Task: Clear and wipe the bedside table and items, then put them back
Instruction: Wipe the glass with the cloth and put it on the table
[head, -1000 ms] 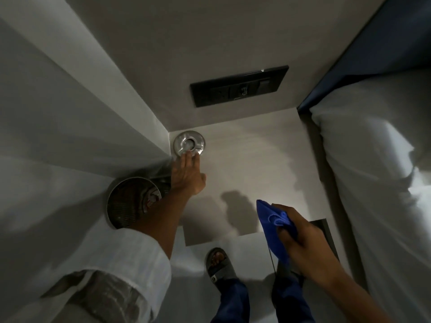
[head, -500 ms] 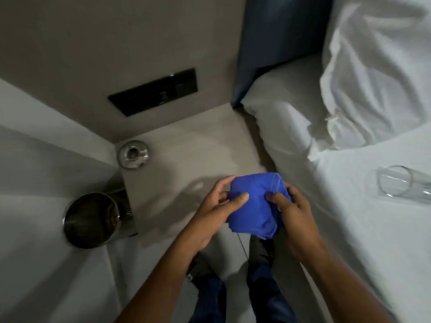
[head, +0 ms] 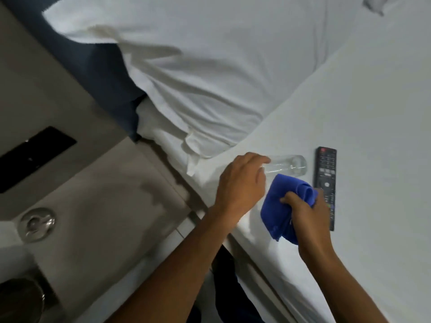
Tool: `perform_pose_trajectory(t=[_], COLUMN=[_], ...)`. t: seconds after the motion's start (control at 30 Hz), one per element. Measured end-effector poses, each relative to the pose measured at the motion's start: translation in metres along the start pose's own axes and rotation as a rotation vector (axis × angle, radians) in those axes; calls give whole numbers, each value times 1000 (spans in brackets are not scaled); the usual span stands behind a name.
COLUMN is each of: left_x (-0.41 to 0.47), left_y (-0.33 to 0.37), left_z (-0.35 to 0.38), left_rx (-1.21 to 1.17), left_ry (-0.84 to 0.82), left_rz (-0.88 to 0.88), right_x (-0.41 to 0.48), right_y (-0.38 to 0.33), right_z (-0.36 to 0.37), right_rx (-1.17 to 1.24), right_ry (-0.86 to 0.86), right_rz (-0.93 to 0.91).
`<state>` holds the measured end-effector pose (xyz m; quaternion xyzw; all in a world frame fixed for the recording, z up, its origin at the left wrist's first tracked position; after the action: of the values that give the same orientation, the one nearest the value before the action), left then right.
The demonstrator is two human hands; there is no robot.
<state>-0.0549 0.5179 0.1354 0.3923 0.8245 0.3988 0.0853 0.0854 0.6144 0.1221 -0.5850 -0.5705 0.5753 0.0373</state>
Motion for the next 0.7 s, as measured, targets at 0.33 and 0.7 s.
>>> perform_pose_trajectory(t=[0.33,0.7], left_x=[30,-137], left_y=[-20,-70], left_z=[76,-12], left_rx=[157,-1209], left_ry=[-358,221], left_rz=[-81,-862], right_x=[21,-44], right_y=[18,-11], right_z=[-24,112], right_rx=[106,-49], right_ry=[73,-456], right_rz=[-23,-163])
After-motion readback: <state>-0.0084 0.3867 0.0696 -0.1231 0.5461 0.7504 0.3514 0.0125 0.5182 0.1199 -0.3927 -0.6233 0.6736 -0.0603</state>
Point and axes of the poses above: each hand's wrist, its own x-axis towards the middle knuckle, its own z-axis out of the palm, y = z × x, the point moved 6 cm from there along x, towards the middle knuckle, and after that the axes turned 12 degrees about z, right-handed, at the moved point
